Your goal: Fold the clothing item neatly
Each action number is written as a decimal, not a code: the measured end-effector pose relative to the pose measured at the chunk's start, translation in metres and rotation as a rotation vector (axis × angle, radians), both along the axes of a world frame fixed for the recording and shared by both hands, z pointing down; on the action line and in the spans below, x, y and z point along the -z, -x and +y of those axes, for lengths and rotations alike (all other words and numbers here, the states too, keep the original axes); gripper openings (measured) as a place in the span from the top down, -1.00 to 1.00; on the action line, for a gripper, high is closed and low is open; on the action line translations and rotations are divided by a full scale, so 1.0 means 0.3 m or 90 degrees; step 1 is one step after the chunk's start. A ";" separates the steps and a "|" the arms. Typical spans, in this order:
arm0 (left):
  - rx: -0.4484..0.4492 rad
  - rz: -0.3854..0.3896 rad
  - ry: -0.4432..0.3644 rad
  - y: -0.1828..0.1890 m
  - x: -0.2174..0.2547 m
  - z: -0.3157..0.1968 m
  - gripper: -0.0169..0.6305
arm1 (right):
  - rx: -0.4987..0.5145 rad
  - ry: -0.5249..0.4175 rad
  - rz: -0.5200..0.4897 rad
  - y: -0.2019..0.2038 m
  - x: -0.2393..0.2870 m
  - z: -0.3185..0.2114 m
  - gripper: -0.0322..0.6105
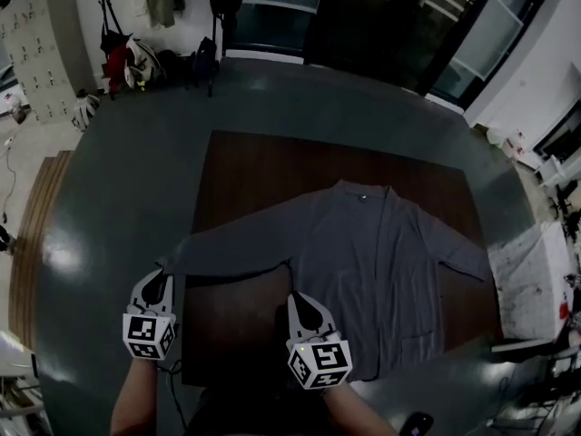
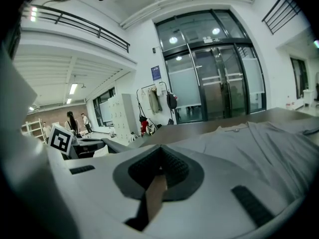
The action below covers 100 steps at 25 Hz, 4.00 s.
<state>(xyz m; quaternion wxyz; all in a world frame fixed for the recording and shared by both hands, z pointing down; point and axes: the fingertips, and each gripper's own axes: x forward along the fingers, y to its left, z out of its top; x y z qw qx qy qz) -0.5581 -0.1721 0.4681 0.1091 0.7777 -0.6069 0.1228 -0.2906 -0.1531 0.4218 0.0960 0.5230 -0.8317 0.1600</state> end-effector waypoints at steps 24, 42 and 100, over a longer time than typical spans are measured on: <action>0.082 -0.016 -0.106 -0.766 0.333 -0.197 0.85 | 0.039 -0.004 -0.067 -0.792 0.028 -0.130 0.94; 0.042 0.005 -0.091 -1.133 0.345 -0.270 0.85 | -0.031 0.003 -0.053 -1.082 0.068 -0.109 0.94; -0.017 -0.089 0.147 -1.675 -0.224 -0.481 0.72 | 0.274 0.097 0.430 -1.141 -0.360 -0.647 0.62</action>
